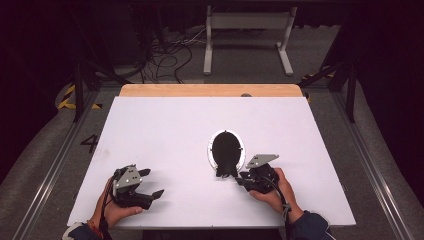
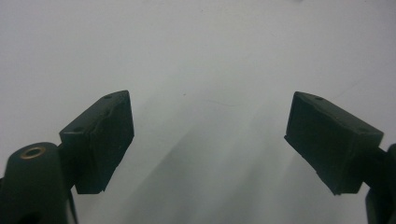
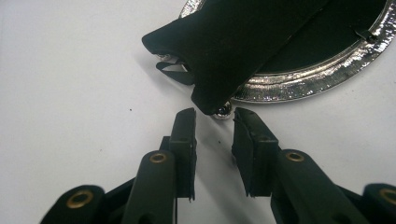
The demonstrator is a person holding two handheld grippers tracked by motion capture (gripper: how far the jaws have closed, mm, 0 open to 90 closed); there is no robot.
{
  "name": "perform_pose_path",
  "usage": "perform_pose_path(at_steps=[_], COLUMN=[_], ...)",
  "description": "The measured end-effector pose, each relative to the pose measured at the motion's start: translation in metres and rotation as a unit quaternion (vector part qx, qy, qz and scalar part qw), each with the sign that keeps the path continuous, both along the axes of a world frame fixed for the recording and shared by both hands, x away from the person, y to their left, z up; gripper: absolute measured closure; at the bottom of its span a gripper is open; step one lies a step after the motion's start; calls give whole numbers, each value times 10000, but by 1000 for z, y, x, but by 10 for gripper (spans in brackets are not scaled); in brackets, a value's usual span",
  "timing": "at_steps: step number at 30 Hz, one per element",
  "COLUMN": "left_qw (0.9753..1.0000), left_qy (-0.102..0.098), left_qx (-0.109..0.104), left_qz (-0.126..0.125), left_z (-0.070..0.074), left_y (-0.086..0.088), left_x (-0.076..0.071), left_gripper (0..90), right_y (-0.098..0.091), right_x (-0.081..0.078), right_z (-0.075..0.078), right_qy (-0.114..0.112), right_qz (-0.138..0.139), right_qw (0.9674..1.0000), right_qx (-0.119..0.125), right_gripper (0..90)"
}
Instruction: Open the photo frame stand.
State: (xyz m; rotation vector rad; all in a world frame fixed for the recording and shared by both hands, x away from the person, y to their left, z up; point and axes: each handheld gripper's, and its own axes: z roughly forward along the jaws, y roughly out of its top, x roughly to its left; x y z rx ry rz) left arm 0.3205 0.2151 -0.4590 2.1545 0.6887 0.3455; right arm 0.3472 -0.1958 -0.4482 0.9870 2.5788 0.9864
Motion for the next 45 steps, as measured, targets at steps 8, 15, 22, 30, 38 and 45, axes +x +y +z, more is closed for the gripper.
perform_pose_path(at_steps=[8, 15, 22, 30, 38, 45], left_qw=[10000, 10000, 10000, 9999, 9999, 9998], left_qy=[22, 25, 34, 44, 49, 79], left_qx=[30, 11, 23, 104, 148, 205], left_qz=[0, -7, -11, 13, 29, -4], left_z=[-1, 0, -1, -2, -3, -4], left_y=[-1, -1, -1, -3, -4, -7], left_x=[0, 0, 0, 1, 2, 3], left_gripper=[157, 157, 157, 157, 157, 157], right_y=[5, 3, -3, -11, -16, -16], right_x=[3, 3, 9, 24, 35, 42], right_z=[0, 0, -1, -8, -10, -13], right_qy=[-10, 59, 336, 1016, 1387, 1699], right_qz=[45, 17, -99, -161, -401, -756], right_qw=[10000, 9999, 9975, 9852, 9680, 9498], right_qx=[-72, 105, 614, 1374, 2052, 2514], right_gripper=[705, 777, 708, 522, 510, 543])
